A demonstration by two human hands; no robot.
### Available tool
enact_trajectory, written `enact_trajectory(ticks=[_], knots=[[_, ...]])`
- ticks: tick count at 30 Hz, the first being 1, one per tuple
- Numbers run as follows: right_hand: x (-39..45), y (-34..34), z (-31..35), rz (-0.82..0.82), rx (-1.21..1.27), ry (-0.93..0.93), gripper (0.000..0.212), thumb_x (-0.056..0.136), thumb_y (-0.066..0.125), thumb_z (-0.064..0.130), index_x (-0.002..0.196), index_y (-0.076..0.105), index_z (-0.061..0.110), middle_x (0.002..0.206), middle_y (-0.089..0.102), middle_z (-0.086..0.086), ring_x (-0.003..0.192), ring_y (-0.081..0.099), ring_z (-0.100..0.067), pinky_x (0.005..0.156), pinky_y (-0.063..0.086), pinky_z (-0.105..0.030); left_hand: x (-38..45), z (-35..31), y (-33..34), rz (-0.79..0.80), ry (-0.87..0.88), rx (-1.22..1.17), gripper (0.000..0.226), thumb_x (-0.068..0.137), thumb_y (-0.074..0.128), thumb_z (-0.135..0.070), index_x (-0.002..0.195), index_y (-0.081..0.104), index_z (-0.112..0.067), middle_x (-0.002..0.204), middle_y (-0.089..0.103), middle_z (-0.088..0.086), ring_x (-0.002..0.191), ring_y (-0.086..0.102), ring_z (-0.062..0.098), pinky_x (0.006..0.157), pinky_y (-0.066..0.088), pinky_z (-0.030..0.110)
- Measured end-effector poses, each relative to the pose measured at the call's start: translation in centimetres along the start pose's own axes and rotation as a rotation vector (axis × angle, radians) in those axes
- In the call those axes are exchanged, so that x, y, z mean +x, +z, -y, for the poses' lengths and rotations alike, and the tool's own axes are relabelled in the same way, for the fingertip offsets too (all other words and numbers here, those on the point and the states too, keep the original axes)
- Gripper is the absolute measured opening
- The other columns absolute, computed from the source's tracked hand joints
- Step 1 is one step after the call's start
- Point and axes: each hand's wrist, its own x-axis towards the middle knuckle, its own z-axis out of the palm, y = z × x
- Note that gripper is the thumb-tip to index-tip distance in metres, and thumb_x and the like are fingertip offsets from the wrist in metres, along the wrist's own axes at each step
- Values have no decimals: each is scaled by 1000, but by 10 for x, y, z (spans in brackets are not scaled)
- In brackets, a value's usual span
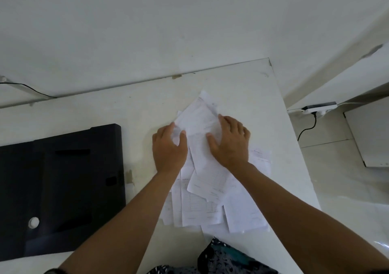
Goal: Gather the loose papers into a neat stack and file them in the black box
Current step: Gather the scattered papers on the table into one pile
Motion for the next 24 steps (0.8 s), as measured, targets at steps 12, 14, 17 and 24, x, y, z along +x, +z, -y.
enact_trajectory(ticks=[12, 14, 17, 24], knots=[[-32, 7, -10, -15, -97, 67, 77, 93, 51, 63, 151, 40, 13, 154, 43, -8, 144, 36, -29, 120, 20, -56, 45, -7, 3, 121, 75, 71, 33, 92, 67, -31, 119, 72, -13, 118, 67, 5, 113, 59, 26, 100, 49, 42], [-30, 12, -3, 24, -76, 41, 75, 96, 49, 59, 154, 35, 13, 157, 40, -8, 148, 30, -29, 122, 13, -58, 35, -9, 5, 130, 87, 25, 28, 92, 67, -30, 114, 72, -14, 113, 67, 3, 109, 61, 23, 97, 50, 40], [-26, 4, -4, -40, 5, 134, 70, 95, 52, 55, 148, 44, 11, 149, 49, -9, 141, 41, -30, 119, 23, -55, 17, 6, -7, -18, 54, 54, 33, 93, 65, -33, 119, 70, -13, 121, 65, 5, 115, 59, 23, 99, 48, 40], [-90, -42, -58, -82, -28, 519, 65, 95, 50, 58, 144, 47, 16, 142, 47, -7, 132, 42, -30, 107, 31, -50, -68, 52, -38, -13, -120, 155, 48, 94, 62, -48, 127, 62, -13, 127, 57, 3, 116, 57, 22, 87, 42, 30]])
